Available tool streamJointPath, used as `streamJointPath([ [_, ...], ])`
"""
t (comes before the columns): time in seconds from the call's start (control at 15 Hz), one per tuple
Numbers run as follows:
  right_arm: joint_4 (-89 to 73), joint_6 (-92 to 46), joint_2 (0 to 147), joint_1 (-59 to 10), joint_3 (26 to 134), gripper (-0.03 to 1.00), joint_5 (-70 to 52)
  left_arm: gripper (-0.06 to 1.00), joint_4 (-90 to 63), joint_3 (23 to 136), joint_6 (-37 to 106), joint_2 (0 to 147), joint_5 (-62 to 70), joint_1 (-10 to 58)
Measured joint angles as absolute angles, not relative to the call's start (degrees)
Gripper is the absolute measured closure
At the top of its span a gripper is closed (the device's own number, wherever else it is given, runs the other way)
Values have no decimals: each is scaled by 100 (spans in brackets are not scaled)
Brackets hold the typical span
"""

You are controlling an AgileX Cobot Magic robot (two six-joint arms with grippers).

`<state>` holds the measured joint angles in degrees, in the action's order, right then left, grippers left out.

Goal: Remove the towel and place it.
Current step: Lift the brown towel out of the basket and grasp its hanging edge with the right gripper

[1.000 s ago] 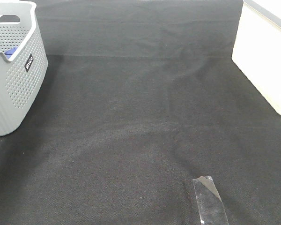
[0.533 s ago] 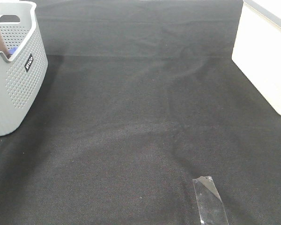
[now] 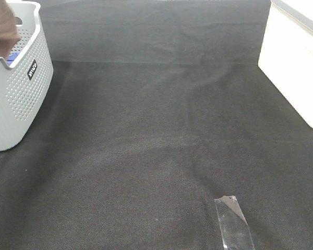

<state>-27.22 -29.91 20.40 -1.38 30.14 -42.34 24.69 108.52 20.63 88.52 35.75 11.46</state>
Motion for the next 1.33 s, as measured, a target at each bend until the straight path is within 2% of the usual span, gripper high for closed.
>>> streamJointPath([
  [0.33,-7105,-7907,4664,-138,3019,1,-4332,94,2469,11155,1942,8990,3547,1977],
  [0.53,-8600,-9775,6142,-309,3524,2,-4796,94,2452,11167,1942,9099,3300,2601],
  [0.8,-8726,-10227,8004,-1043,4962,3,-4933,94,2406,11167,1816,9333,3283,3146],
  [0.93,-8692,-10233,8680,-1175,5535,3,-5053,94,2395,11167,1793,9345,3283,3272],
  [1.13,-8692,-10164,9866,-1203,6589,3,-5604,94,2372,11167,1788,9345,3277,3335],
  [1.2,-8692,-10004,10439,-1375,7145,3,-5987,94,2320,11167,1770,9362,3180,3335],
  [1.33,-8692,-9964,10731,-1719,7471,3,-6010,94,2246,11167,1770,9419,3088,3335],
])
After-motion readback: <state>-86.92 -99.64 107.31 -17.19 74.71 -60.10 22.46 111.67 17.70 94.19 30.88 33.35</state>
